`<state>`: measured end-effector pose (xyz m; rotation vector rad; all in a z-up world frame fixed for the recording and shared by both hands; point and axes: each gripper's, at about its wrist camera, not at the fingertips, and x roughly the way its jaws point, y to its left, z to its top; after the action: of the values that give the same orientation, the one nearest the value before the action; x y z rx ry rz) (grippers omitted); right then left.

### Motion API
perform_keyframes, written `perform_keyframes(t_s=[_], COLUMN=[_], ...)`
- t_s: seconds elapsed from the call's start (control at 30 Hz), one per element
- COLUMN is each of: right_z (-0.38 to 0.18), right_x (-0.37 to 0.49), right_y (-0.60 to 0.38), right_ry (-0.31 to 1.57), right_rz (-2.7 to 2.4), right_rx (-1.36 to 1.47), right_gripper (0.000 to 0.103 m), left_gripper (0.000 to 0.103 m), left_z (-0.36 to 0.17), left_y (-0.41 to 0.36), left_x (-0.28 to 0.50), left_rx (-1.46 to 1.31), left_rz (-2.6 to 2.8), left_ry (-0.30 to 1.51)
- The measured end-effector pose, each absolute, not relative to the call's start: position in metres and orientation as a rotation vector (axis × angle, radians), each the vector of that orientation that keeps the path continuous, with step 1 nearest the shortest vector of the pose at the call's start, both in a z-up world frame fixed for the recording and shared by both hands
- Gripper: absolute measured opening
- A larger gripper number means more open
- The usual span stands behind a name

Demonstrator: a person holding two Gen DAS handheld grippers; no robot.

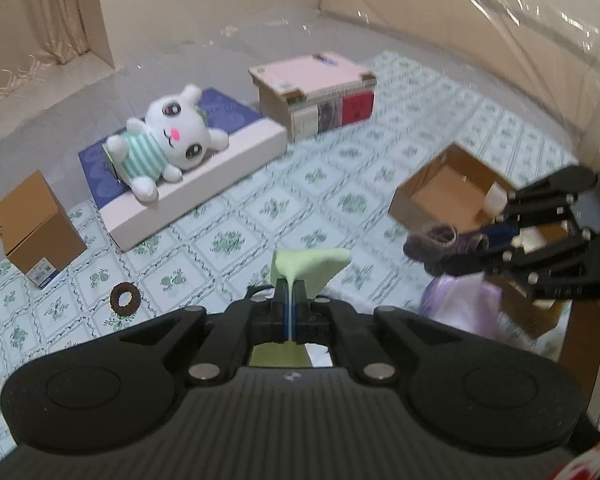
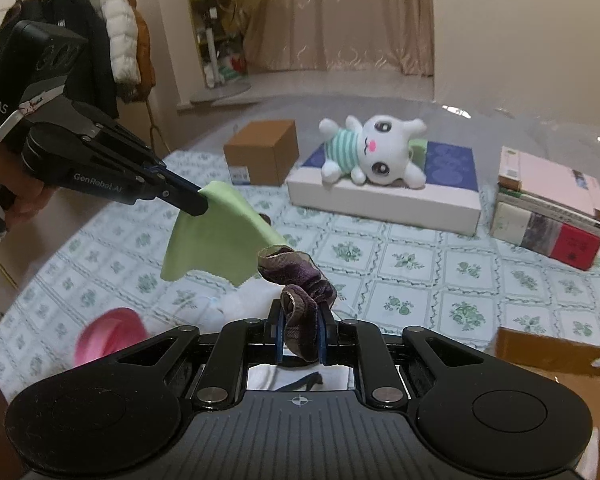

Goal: Organize soft objects
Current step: 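Carry the green cloth in the left gripper and sock in the right into the box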

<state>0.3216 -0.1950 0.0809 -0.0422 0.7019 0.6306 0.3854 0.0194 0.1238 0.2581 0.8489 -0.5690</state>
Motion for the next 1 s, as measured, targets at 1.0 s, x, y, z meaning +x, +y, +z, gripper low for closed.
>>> perform_keyframes(t_s=[1.0], right_z=[0.066], right_x=[0.224], right_y=[-0.427], right_ry=[0.741], right_rz=[0.221], right_rx=[0.119], right_gripper=[0.015], left_gripper=[0.000], left_z=[0.104], left_y=[-0.214], left_x=[0.285], left_rx=[0.057], left_rz=[-0.716], left_ry=[0.758])
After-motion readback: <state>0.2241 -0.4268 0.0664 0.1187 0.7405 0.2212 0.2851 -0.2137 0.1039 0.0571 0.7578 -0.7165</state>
